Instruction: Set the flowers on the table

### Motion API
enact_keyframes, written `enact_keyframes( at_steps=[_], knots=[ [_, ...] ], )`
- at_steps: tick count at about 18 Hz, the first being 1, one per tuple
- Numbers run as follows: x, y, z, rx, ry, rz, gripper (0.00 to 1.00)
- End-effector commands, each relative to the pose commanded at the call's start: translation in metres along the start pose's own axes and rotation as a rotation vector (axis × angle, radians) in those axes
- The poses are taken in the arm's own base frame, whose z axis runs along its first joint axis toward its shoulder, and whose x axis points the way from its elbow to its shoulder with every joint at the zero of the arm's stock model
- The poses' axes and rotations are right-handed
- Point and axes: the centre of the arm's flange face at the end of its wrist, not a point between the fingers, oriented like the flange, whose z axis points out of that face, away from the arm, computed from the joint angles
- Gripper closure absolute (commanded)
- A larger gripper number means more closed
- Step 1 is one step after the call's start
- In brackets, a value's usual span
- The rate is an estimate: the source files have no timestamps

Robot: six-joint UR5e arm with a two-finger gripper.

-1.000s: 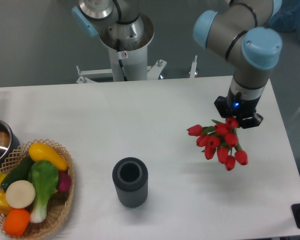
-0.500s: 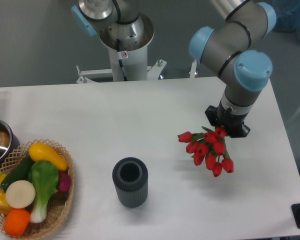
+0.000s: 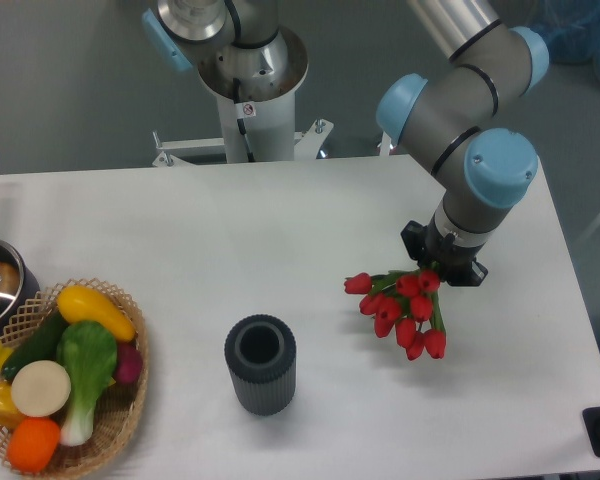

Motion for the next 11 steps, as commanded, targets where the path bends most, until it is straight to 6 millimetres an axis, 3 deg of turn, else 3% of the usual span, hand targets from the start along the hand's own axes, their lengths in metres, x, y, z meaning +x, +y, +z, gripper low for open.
enact_keyframes(
  at_steps=[2,4,6,11],
  knots=[
    [0.0,-0.001,0.001,0.002,-0.001,0.002,0.48],
    [0.0,-0.001,0.001,0.001,-0.004,0.0,0.21],
    [0.001,-0.003,0.0,0.0,-0.008,-0.003,0.06],
    [-0.003,-0.007,-0.02,0.022,-0.112,-0.024,0.0]
  ],
)
